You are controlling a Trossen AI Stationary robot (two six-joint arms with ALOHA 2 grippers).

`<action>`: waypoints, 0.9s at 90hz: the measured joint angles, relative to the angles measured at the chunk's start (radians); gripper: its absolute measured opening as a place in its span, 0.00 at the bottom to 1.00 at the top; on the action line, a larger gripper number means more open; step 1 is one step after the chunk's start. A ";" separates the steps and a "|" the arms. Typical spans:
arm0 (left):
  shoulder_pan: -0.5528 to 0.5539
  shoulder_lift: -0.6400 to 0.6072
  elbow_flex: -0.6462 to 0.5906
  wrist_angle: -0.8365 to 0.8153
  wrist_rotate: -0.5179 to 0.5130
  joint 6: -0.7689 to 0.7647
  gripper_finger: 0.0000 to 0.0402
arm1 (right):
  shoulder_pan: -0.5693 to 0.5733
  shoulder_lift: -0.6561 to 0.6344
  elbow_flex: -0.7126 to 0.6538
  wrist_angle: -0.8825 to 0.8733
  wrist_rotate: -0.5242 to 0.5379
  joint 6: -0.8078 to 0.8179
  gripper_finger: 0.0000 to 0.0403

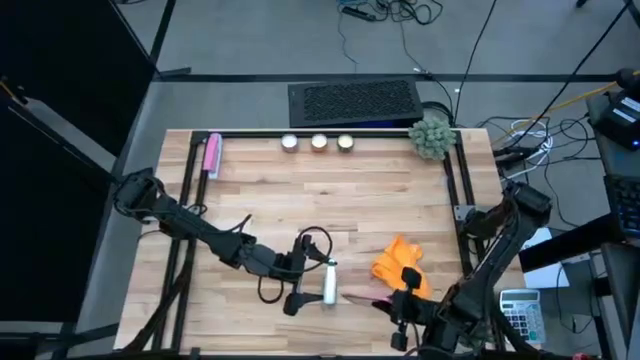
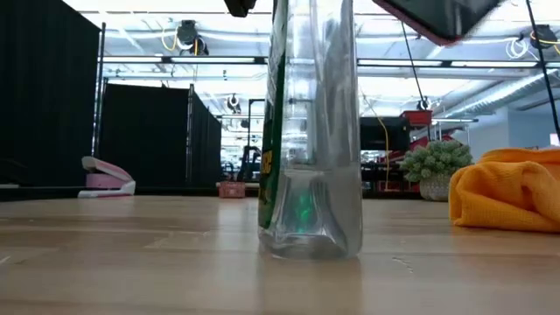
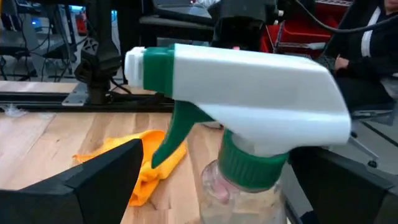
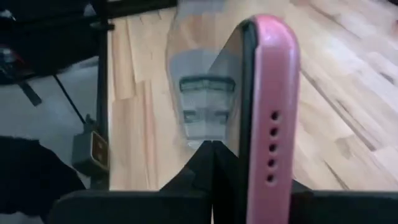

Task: Apply microfiber cloth
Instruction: Spray the front of the cellphone with a spray bottle

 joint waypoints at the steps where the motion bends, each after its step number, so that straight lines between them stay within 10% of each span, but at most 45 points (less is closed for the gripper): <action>1: 0.000 0.000 0.000 0.000 0.000 0.000 0.96 | -0.003 0.002 0.000 0.007 -0.001 -0.008 0.02; 81: -0.020 -0.054 0.000 -0.228 -0.016 -0.053 0.96 | -0.061 -0.007 0.000 0.017 0.002 -0.093 0.02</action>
